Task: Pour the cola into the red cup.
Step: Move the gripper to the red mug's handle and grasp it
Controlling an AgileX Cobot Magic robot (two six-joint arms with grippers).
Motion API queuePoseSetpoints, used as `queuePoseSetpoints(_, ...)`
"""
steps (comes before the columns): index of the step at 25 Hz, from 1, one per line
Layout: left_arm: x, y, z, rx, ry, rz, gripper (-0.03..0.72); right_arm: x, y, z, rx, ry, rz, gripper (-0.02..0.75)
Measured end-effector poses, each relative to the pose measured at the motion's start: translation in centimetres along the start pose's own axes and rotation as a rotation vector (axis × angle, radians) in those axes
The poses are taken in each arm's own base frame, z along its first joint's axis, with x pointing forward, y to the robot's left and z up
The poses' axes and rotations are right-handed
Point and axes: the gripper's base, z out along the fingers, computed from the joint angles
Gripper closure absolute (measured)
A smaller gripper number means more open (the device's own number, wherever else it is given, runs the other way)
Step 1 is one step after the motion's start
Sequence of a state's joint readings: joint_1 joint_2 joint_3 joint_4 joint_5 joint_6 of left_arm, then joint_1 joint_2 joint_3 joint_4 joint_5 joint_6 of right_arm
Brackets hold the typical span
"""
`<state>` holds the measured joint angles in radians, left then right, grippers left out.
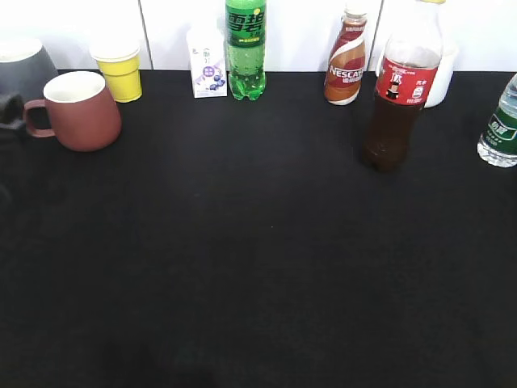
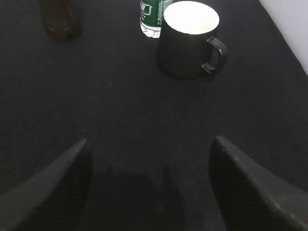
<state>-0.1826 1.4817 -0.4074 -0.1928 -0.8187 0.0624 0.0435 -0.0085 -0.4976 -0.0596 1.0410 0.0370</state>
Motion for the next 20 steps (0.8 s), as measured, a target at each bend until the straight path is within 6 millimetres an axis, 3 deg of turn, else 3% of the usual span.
queuePoseSetpoints(4,1.9,0.1,1.0,-0.014,0.037,0.012,0.268,0.0,0.0,0.0,0.0,0.0,0.0,0.164)
queuePoseSetpoints(8,3.2,1.7,2.2,-0.076,0.026,0.019,0.28,0.0,0.0,0.0,0.0,0.0,0.0,0.164)
queuePoseSetpoints(13,5.3,1.8,5.8,-0.059,0.064,0.048,0.286,0.0,0.0,0.0,0.0,0.0,0.0,0.164)
queuePoseSetpoints(17,5.4,2.0,9.3,-0.062,0.06,0.047,0.287,0.0,0.0,0.0,0.0,0.0,0.0,0.164)
queuePoseSetpoints(20,5.2,2.6,10.7,-0.062,0.058,0.053,0.289,0.0,0.0,0.0,0.0,0.0,0.0,0.164)
